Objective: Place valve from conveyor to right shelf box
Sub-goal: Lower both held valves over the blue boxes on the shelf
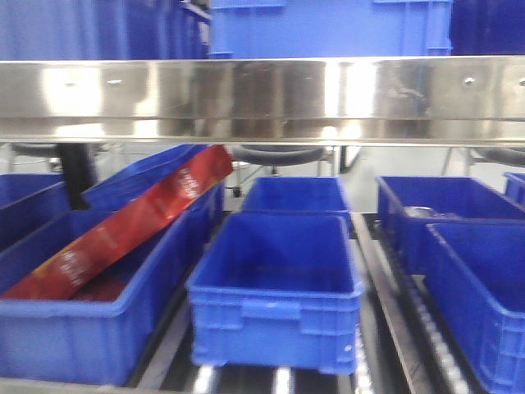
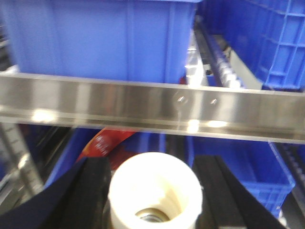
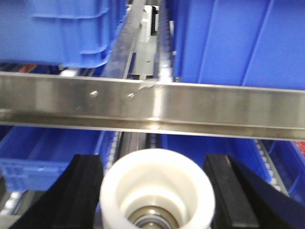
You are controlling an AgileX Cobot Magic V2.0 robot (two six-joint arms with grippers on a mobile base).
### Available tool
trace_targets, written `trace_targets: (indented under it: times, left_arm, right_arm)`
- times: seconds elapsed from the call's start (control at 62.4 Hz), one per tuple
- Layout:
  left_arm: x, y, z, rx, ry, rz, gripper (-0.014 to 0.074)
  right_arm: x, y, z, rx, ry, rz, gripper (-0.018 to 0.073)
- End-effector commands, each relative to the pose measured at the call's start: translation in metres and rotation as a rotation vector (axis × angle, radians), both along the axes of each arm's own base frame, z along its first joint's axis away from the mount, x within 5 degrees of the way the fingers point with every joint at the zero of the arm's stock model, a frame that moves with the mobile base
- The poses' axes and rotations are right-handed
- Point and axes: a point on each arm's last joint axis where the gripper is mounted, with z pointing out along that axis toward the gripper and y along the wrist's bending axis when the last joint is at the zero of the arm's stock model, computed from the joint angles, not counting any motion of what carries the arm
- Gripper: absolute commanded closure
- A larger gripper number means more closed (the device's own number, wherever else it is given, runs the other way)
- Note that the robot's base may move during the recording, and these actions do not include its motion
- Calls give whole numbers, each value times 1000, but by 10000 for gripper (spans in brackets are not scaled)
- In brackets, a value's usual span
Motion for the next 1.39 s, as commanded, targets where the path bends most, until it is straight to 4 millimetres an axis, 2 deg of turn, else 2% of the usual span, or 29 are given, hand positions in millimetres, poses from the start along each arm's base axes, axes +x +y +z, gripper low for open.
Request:
trace_targets:
  times: [0.0, 1.377]
  left_arm:
    - [-1, 1, 8, -8, -70, 9, 708]
    - [-1, 1, 8, -8, -70, 9, 708]
  right_arm:
    - [0, -1, 11, -13, -92, -10, 722]
    - [0, -1, 11, -13, -92, -10, 722]
